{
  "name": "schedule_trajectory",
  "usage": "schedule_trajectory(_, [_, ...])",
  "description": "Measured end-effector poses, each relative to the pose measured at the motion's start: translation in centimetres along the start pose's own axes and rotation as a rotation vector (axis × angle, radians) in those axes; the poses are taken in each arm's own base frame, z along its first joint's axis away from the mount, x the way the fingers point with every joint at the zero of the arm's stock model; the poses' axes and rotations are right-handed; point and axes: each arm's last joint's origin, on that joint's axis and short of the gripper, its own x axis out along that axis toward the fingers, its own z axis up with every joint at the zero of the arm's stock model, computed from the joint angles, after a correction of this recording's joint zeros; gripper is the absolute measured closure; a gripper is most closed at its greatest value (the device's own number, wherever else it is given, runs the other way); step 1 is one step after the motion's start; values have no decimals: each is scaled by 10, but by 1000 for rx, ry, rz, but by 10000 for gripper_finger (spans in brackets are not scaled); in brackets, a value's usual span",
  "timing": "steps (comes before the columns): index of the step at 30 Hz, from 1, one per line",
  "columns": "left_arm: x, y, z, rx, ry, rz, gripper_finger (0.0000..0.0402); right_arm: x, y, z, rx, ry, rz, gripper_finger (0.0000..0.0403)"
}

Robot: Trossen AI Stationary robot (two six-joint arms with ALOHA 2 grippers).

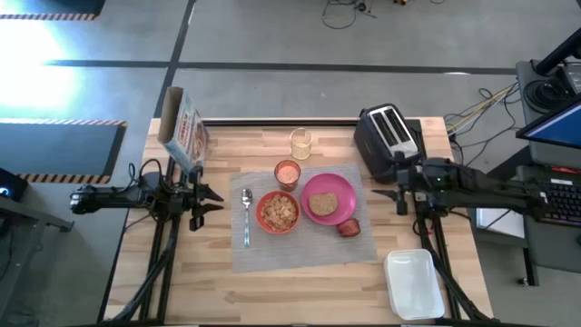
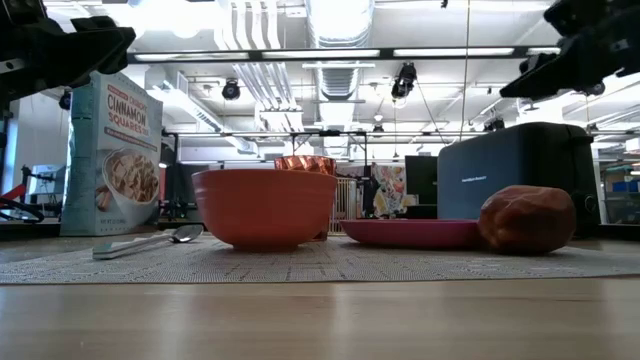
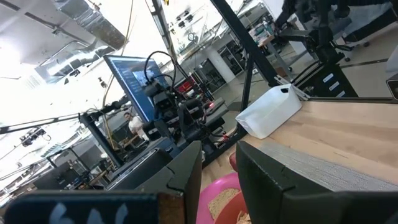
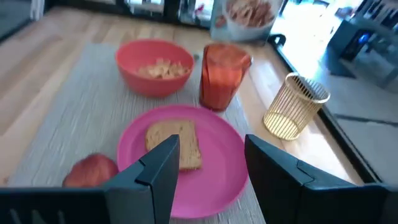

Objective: Arrange a breakfast setting
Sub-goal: Return to Home Position

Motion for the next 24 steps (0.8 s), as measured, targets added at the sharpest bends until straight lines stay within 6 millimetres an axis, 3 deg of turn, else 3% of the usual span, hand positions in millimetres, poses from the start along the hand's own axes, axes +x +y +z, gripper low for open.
schedule_trajectory(14, [0, 0, 0, 0, 2, -1, 318, 8, 12, -57, -33, -35, -10, 232])
schedule_trajectory(24, [0, 2, -5, -3, 110, 106, 318, 11, 13, -64, -518, -32, -18, 232])
